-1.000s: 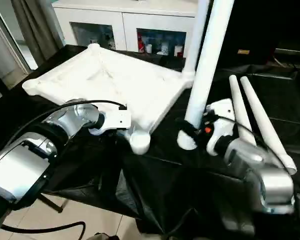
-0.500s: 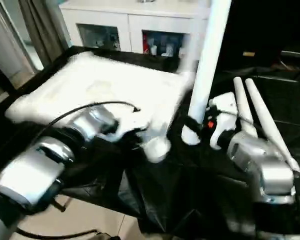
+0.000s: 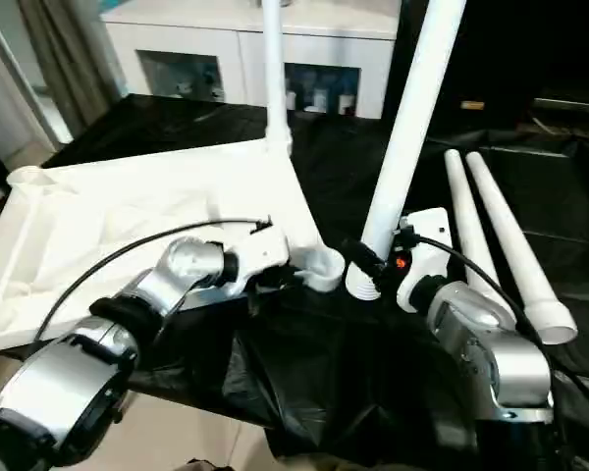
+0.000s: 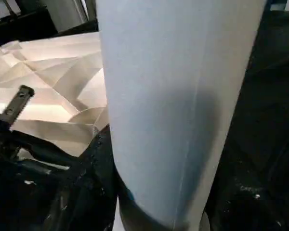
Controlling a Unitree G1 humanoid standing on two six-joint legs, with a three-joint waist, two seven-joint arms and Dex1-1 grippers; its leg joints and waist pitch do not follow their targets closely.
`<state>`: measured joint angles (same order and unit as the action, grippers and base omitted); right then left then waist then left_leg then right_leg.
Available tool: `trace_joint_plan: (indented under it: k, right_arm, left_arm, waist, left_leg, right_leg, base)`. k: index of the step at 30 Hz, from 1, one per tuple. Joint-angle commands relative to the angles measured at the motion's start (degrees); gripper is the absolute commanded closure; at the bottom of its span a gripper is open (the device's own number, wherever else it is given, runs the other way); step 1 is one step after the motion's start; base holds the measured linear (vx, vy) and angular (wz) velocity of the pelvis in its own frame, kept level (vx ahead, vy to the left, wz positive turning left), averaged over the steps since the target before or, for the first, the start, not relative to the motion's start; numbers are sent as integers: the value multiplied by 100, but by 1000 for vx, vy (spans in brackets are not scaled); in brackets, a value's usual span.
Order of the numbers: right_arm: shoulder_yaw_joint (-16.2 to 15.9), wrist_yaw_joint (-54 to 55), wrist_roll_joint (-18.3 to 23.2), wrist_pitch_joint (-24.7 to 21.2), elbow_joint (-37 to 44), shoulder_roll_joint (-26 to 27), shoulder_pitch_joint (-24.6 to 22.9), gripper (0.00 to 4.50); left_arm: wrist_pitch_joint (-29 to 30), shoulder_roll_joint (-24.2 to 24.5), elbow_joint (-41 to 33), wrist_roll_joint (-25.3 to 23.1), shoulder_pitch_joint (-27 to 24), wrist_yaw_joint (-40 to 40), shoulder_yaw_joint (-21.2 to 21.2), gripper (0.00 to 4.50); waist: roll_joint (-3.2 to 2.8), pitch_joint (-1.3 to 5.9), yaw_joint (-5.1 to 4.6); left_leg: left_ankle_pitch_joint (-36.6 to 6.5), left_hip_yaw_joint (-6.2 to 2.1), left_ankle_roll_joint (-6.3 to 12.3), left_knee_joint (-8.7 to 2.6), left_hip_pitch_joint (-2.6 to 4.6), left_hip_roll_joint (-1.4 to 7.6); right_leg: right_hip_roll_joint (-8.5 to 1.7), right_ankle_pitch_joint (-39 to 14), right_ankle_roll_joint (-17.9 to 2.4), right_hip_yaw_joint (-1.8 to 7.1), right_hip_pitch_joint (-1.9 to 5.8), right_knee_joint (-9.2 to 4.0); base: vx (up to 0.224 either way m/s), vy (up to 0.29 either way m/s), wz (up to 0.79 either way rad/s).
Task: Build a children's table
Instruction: Insert table leg to table base
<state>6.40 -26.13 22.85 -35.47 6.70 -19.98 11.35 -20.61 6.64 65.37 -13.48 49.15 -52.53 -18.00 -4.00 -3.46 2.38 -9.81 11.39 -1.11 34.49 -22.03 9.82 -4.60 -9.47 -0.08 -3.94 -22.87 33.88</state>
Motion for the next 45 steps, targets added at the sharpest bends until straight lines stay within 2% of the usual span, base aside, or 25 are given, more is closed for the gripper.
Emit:
trace_joint_plan:
  k: [1,4,8,9,11,13,15,16,19,20,21,22,24,25,27,28,29,30,32,34,37,40,41,42,45]
  right_arm:
    - [104,65,13,63,180,35,-39,259]
    - [106,88,16,63,201,47,-64,259]
    - [122,119,44,64,211,67,-62,260]
    - [122,119,44,64,211,67,-62,260]
    - [141,120,66,87,231,79,-73,260]
    - [189,145,111,124,262,123,-90,260]
    - [193,156,119,131,267,136,-93,260]
    - [187,165,118,127,280,142,-95,260]
    - [176,184,112,120,312,155,-100,260]
    - [168,207,108,104,362,170,-114,260]
    - [141,279,53,97,484,181,-156,260]
    - [138,387,-25,122,548,203,-178,260]
    - [154,505,-87,137,591,239,-189,260]
    - [208,740,-190,183,714,345,-212,260]
    - [213,962,-370,326,808,410,-244,260]
    - [215,1145,-538,549,871,492,-276,260]
    - [199,1186,-568,621,935,539,-315,260]
    - [140,1303,-607,637,1081,653,-429,260]
    - [68,1436,-632,720,1189,836,-605,260]
    - [36,1473,-657,867,1171,933,-693,260]
    - [-110,1557,-748,1063,1073,1094,-843,260]
    - [-157,1562,-743,1124,1028,1195,-877,260]
    - [-268,1498,-780,1166,1012,1204,-916,260]
    - [-314,1469,-799,1171,994,1189,-925,260]
    - [-362,1443,-814,1155,928,1190,-912,260]
  left_arm:
    - [-425,69,16,-97,-254,-179,-133,450]
    - [-684,103,22,-58,-287,-315,-110,450]
    - [-731,94,54,162,-269,-281,93,450]
    - [-731,94,54,162,-269,-281,93,400]
    - [-505,54,-63,504,-305,-647,315,387]
    - [-441,17,-415,1050,-405,-775,728,380]
    - [-264,15,-571,1254,-443,-872,860,342]
    - [-178,20,-689,1381,-475,-962,926,342]
    - [-24,36,-919,1591,-521,-1006,1057,340]
    - [210,78,-1162,1739,-566,-1024,1153,340]
    - [676,176,-1666,1938,-656,-767,1369,340]
    - [855,233,-1882,1943,-702,-408,1506,340]
    - [924,272,-2015,1916,-735,-55,1621,340]
    - [930,273,-2373,1909,-913,871,1974,340]
    - [1341,220,-2857,1966,-1168,1352,2205,340]
    - [1662,147,-3347,2032,-1442,1632,2367,340]
    - [1739,86,-3615,2062,-1625,1726,2425,340]
    - [1775,-67,-4162,1912,-2046,2097,2555,340]
    - [1863,-195,-4775,1723,-2524,2412,2597,340]
    - [1971,-203,-4988,1682,-2717,2476,2577,340]
    - [2055,-187,-5467,1644,-3127,2784,2504,340]
    - [2195,-236,-5768,1670,-3298,3012,2526,340]
    - [2334,-277,-5971,1627,-3444,3137,2552,340]
    - [2371,-281,-5997,1598,-3478,3177,2558,340]
    - [2407,-279,-6025,1575,-3503,3213,2557,340]
  waist:
    - [199,406,26]
    - [224,403,24]
    - [206,397,37]
    - [208,397,38]
    - [224,406,51]
    - [199,429,77]
    - [195,443,100]
    - [176,443,126]
    - [193,421,141]
    - [141,420,156]
    - [156,418,146]
    - [132,411,148]
    - [136,404,117]
    - [91,395,111]
    - [105,394,68]
    - [82,392,68]
    - [97,385,42]
    - [93,394,36]
    - [111,392,30]
    - [86,385,33]
    - [90,352,38]
    - [108,338,20]
    - [90,326,10]
    - [134,323,1]
    - [124,321,-16]
  left_leg:
    - [-1452,-184,360,-407,104,282]
    - [-1440,-182,347,-410,96,280]
    - [-1467,-181,302,-414,113,288]
    - [-1460,-182,299,-419,106,287]
    - [-1401,-179,306,-411,99,279]
    - [-1267,-171,344,-402,88,301]
    - [-1225,-165,369,-399,88,314]
    - [-1217,-165,375,-402,98,319]
    - [-1272,-155,351,-403,95,313]
    - [-1287,-161,336,-401,103,311]
    - [-1318,-168,267,-418,102,343]
    - [-1333,-167,269,-414,93,326]
    - [-1445,-172,211,-422,106,315]
    - [-1553,-189,154,-426,106,312]
    - [-1604,-191,106,-436,113,315]
    - [-1638,-185,97,-429,123,300]
    - [-1562,-189,85,-450,84,325]
    - [-1633,-182,92,-441,111,333]
    - [-1656,-177,157,-440,100,300]
    - [-1668,-183,158,-456,91,316]
    - [-2096,-214,8,-486,137,309]
    - [-2217,-227,-37,-504,126,310]
    - [-2260,-231,-47,-504,135,297]
    - [-2216,-230,-31,-513,116,297]
    - [-2228,-237,-33,-513,114,285]
  right_leg:
    - [-433,-2460,-873,231,222,-569]
    - [-436,-2494,-834,235,222,-574]
    - [-438,-2554,-823,238,200,-565]
    - [-441,-2546,-821,239,205,-563]
    - [-454,-2505,-839,241,215,-555]
    - [-454,-2134,-1029,247,222,-509]
    - [-447,-1804,-1145,250,219,-464]
    - [-449,-1696,-1187,248,211,-447]
    - [-455,-1758,-1192,253,217,-452]
    - [-456,-1797,-1177,250,212,-451]
    - [-453,-1739,-1212,257,225,-418]
    - [-443,-1767,-1203,251,215,-428]
    - [-419,-1900,-1118,241,205,-450]
    - [-427,-2082,-1051,237,213,-461]
    - [-399,-2070,-1030,231,203,-472]
    - [-390,-2146,-991,231,191,-482]
    - [-403,-2017,-1018,240,206,-468]
    - [-392,-2071,-990,245,193,-467]
    - [-367,-2307,-811,241,175,-522]
    - [-372,-2327,-763,250,159,-540]
    - [-361,-2841,-537,236,106,-587]
    - [-362,-2939,-447,233,97,-600]
    - [-361,-3029,-397,233,81,-623]
    - [-362,-3041,-338,231,93,-634]
    - [-363,-3114,-262,229,87,-640]
  base:
    - [0,0,0]
    - [0,0,0]
    - [0,0,0]
    - [0,0,0]
    - [0,0,0]
    - [0,0,0]
    - [0,0,0]
    - [0,0,0]
    - [0,0,0]
    - [0,0,0]
    - [0,0,0]
    - [0,0,0]
    - [0,0,0]
    - [0,0,0]
    - [0,0,0]
    - [0,0,0]
    - [0,0,0]
    - [0,0,0]
    - [0,0,0]
    - [0,0,0]
    - [0,0,0]
    - [0,0,0]
    - [0,0,0]
    - [0,0,0]
    - [0,0,0]
